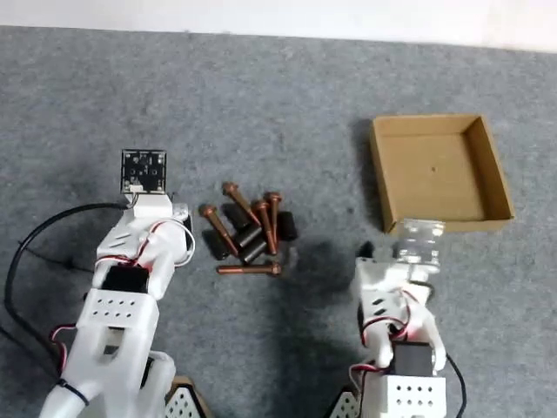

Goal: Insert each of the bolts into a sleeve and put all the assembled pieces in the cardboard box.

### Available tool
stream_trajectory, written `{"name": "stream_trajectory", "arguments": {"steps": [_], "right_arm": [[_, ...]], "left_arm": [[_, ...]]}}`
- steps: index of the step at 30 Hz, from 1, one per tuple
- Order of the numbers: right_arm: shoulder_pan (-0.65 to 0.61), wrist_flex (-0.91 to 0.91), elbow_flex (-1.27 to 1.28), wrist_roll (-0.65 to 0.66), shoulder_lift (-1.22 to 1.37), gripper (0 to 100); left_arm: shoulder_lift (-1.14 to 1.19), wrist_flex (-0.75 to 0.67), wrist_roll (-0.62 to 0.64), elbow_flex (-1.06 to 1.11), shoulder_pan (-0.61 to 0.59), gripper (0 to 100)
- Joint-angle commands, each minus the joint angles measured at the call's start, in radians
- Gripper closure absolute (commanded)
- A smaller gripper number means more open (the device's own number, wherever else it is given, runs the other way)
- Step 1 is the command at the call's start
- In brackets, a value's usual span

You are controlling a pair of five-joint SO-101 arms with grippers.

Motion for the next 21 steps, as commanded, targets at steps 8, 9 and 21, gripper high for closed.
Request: {"name": "stream_trajectory", "arguments": {"steps": [8,9,21], "right_arm": [[-0.369,0.021,-0.625,-0.032,0.725,84.7],[-0.395,0.019,-0.685,-0.049,0.843,84.7],[-0.458,-0.033,-1.136,-0.074,1.719,84.7]], "left_arm": [[0.005,0.017,-0.014,-0.031,-0.022,95],[0.005,0.017,-0.014,-0.031,-0.033,95],[0.007,0.017,-0.008,-0.031,-0.058,95]]}}
